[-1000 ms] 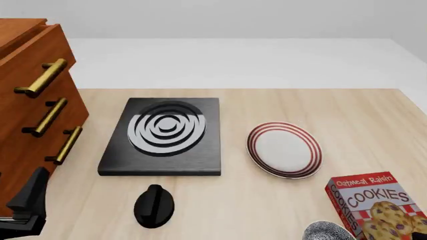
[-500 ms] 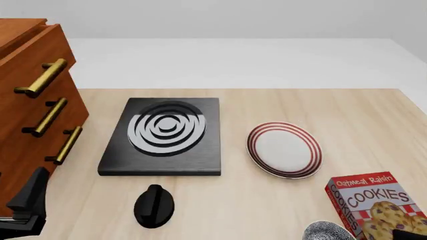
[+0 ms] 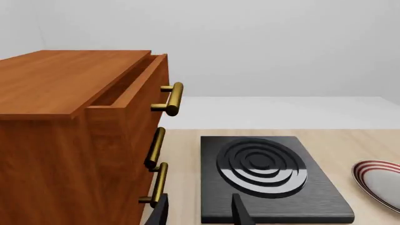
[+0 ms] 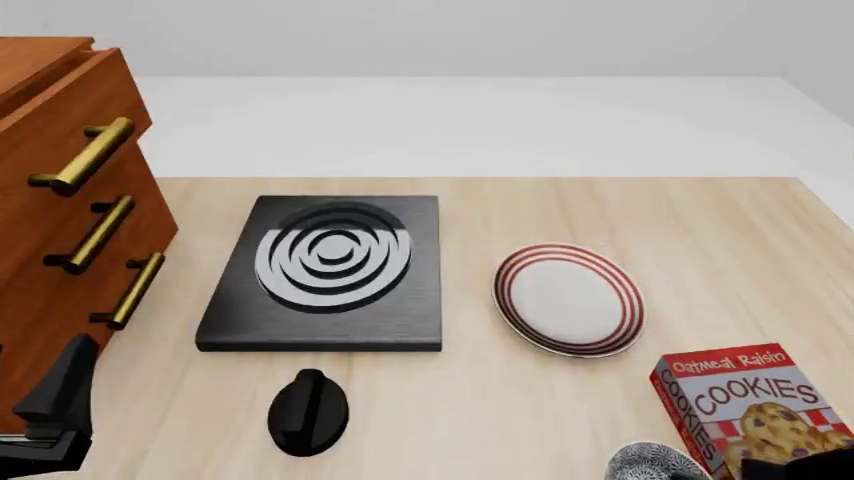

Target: Pick the akita bowl on the ramekin and place it on the plate.

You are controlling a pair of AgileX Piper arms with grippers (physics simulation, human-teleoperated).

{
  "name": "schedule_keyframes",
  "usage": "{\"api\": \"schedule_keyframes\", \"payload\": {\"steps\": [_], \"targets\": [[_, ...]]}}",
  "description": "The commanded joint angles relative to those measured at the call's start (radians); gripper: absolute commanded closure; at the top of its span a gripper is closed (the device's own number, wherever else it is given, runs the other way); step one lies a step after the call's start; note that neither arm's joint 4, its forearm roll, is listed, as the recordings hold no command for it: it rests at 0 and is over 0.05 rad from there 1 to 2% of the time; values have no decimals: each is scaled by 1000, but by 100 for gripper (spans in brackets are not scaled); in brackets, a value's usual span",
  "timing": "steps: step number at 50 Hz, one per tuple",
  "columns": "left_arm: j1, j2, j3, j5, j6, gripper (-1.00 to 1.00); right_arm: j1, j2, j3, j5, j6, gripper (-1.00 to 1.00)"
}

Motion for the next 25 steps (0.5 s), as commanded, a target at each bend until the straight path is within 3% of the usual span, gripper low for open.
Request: {"api": "schedule_keyframes", "payload": {"steps": [1,25], "targets": [[0,0,0,0,0,-100,14,26,40,-52,28,-100],[0,0,0,0,0,-100,29,54,88,-115,50,-100]]}}
